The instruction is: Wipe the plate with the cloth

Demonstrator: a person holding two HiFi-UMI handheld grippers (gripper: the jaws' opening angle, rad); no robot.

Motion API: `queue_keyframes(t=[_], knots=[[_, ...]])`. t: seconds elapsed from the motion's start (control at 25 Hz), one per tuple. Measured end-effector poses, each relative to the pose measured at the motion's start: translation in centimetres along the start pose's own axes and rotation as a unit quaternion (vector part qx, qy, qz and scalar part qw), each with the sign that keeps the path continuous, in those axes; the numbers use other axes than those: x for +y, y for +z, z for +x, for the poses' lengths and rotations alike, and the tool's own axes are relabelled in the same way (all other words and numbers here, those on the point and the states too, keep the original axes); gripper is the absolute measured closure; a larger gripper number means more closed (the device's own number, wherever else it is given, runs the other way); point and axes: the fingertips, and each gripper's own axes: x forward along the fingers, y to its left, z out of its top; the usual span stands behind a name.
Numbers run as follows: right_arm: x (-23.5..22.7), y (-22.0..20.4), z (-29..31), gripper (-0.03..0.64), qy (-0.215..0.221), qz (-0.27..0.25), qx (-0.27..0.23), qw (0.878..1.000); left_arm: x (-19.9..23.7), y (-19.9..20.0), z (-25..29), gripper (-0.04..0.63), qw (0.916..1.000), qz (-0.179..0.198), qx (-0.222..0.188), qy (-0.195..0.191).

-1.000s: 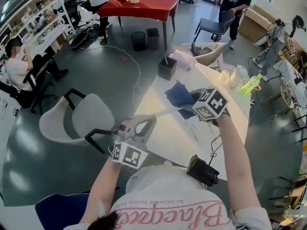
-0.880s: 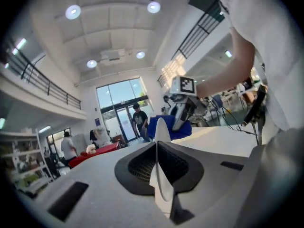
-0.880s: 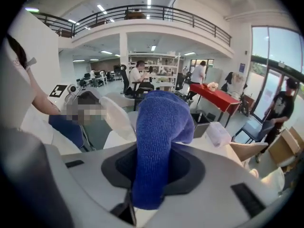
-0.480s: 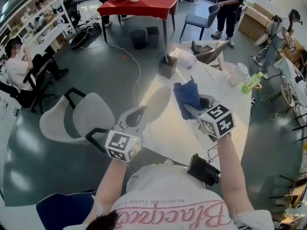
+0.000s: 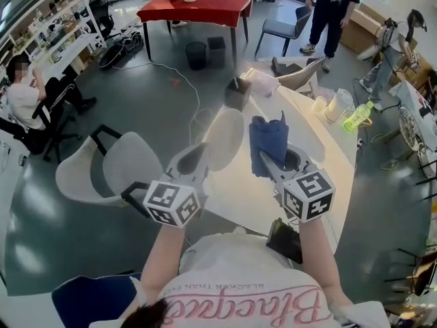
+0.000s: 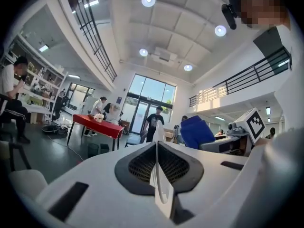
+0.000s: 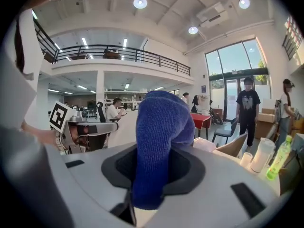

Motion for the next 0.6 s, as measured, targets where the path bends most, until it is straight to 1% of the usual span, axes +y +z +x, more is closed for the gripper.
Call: queue_keyframes(t=[0.24, 0.6], knots=[[-0.10, -0.27, -0.58, 0.506, -0.019, 0.011, -0.010, 1.000, -0.15, 0.12, -0.08, 0.580, 1.0000, -0.007, -0.006, -0.002], [0.08, -0.22, -1.04, 0.506, -0.029, 0.016, -0.017, 0.999, -0.46, 0.93, 0.11, 0.580, 0.9999, -0.006, -0.014, -0.006]])
